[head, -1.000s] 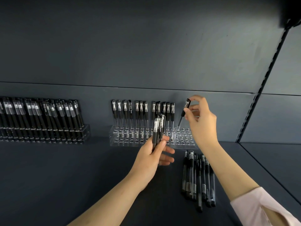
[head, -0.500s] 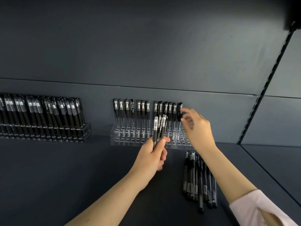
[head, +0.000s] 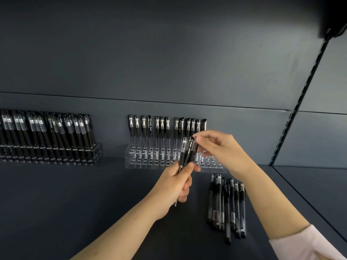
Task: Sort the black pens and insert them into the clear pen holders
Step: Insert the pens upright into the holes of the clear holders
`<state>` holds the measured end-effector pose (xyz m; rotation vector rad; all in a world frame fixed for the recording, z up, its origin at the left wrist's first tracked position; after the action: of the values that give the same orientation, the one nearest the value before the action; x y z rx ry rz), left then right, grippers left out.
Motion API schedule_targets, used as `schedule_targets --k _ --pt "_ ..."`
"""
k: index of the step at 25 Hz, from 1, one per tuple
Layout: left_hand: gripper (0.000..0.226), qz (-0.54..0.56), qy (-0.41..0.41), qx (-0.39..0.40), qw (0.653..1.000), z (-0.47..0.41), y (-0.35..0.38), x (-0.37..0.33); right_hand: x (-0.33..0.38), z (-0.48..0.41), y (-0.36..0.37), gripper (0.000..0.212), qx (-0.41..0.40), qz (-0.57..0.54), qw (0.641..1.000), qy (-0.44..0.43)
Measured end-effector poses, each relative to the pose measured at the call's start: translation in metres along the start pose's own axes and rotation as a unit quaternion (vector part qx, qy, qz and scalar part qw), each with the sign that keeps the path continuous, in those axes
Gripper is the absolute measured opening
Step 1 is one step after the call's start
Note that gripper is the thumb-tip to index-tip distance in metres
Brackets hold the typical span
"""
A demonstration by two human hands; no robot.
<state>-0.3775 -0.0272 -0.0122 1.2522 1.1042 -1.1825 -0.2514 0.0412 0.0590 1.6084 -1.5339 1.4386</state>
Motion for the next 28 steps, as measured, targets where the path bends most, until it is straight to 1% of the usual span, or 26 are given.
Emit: schedule_targets --k 1,5,7,8,10,12,13,15,17,18,20,23,25,28 --pt "0.028 0.004 -0.001 0.011 1.000 0.001 0.002 -0.001 0.001 0.002 0.003 0.013 0.019 -0.028 0.999 0.013" --pt "0.029 -0.002 0.006 0.036 0.999 0.004 0.004 -0.005 -0.006 0.001 0.001 0.023 0.029 -0.123 0.991 0.050" --pt "0.030 -0.020 0.009 0.034 0.999 0.005 0.003 -0.006 -0.010 0.000 -0.001 0.023 0.015 -0.137 0.989 0.063" --pt "0.030 -0.034 0.011 0.032 0.999 0.004 0.002 -0.006 -0.012 -0.001 -0.003 0.021 -0.004 -0.141 0.988 0.065" --pt "0.030 -0.051 0.006 0.024 0.998 0.003 -0.001 -0.005 -0.016 -0.003 -0.016 0.015 -0.080 -0.183 0.977 0.075" --pt "0.030 -0.051 -0.006 0.015 0.999 0.003 -0.003 -0.004 -0.021 -0.003 -0.042 0.012 -0.191 -0.236 0.949 0.081" --pt "0.030 -0.051 -0.013 0.011 0.999 0.003 -0.003 -0.003 -0.023 -0.001 -0.057 0.013 -0.249 -0.234 0.937 0.070" --pt "0.030 -0.046 -0.024 -0.002 0.999 0.002 -0.003 -0.001 -0.024 0.004 -0.082 0.015 -0.344 -0.175 0.922 0.029" --pt "0.030 -0.029 -0.038 -0.026 0.999 -0.001 -0.005 0.001 -0.018 0.009 -0.090 0.017 -0.396 -0.097 0.912 -0.029" --pt "0.031 -0.014 -0.045 -0.039 0.998 -0.003 -0.007 0.002 -0.013 0.011 -0.088 0.018 -0.405 -0.062 0.910 -0.058" --pt "0.030 0.025 -0.053 -0.060 0.996 -0.006 -0.011 0.003 -0.005 0.013 -0.080 0.020 -0.396 -0.009 0.913 -0.096" --pt "0.028 0.069 -0.035 -0.065 0.995 -0.007 -0.013 0.000 0.002 0.009 -0.065 0.014 -0.355 0.054 0.926 -0.118" --pt "0.027 0.073 -0.023 -0.064 0.995 -0.006 -0.013 -0.001 0.005 0.007 -0.058 0.012 -0.331 0.073 0.932 -0.129" --pt "0.028 0.044 -0.010 -0.055 0.997 -0.005 -0.013 -0.002 0.007 0.005 -0.052 0.011 -0.315 0.096 0.933 -0.147"
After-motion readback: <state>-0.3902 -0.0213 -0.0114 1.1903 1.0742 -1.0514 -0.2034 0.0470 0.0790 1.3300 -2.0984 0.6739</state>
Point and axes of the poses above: each hand's wrist, its own z-axis away from the middle knuckle, its own y-axis out of the palm, x = y × z, the point moved 5 cm from there along -z, towards the middle knuckle, and after that the axes turned 2 degrees about -y, right-handed, at the moved point
